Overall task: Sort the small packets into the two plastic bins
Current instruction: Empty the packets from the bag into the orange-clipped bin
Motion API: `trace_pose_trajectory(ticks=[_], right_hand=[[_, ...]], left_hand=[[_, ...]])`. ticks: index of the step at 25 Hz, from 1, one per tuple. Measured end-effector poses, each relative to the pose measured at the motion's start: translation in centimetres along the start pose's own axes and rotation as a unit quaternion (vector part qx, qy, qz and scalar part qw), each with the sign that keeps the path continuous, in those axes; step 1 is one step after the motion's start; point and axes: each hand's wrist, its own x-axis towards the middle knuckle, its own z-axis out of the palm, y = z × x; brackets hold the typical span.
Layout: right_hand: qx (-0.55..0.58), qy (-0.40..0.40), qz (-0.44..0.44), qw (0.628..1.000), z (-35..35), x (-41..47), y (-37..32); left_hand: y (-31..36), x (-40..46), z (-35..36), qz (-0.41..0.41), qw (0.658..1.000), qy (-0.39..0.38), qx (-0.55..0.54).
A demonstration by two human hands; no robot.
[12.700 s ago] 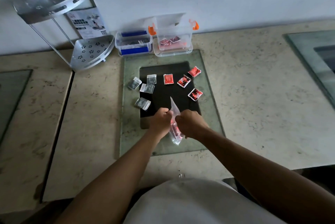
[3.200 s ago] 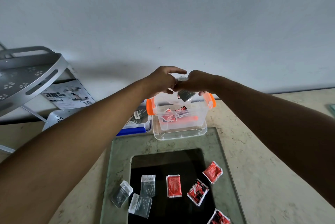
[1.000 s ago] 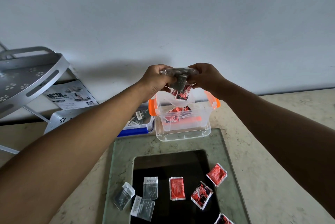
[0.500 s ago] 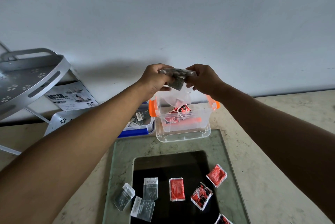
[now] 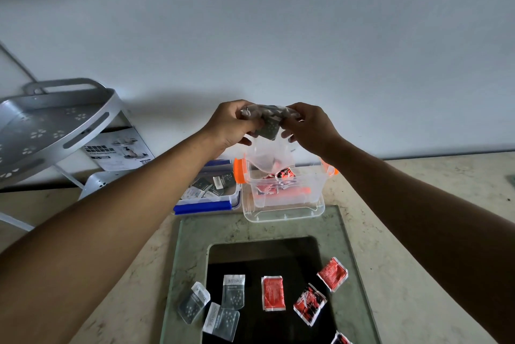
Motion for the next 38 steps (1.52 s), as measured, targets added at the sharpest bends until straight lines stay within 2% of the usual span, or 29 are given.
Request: trace_pose_trajectory(ticks=[6,12,16,19,23,26,28,35,38], right_hand=[[0.055,-0.029,-0.039,0.997,3.4,0.2,-5.0],[0.034,-0.101,-0.015,0.994,10.6,0.3,-7.4],[-0.044,-0.145,-0.032,0.988,14.2,0.5,-6.1],[-0.093,-0.129,-0.033,0.987,15.7,1.0,-4.5],[-0.152,-0.077,-0.044,0.984,16.7,1.7,-2.5],[-0.140,-0.069,-0.039,0.987,16.9,2.0,-1.7],[-0.142,-0.069,-0.044,0.986,16.8,2.2,-1.5],[-0.095,-0.036,-0.076,0.992,16.4,2.6,-2.7],[-0.067,-0.016,-0.078,0.995,16.3,3.2,-3.2]], left_hand=[[1.4,-3.2,-5.5,0.046,0.997,0.066,0.005],[-2.5,-5.4,-11.3,-0.012,0.995,0.099,0.021],[-6.8,-6.1,-13.4,-0.028,0.994,0.100,0.042],[-8.8,-5.5,-13.6,0.005,0.987,0.098,0.125],[-11.0,-4.4,-13.0,0.051,0.951,0.114,0.285],[-11.4,-3.7,-12.6,0.083,0.941,0.097,0.313],[-11.5,-3.4,-12.6,0.097,0.942,0.096,0.305],[-10.1,-2.8,-13.3,0.086,0.964,0.193,0.163],[-9.4,-2.6,-13.6,0.080,0.967,0.200,0.133]])
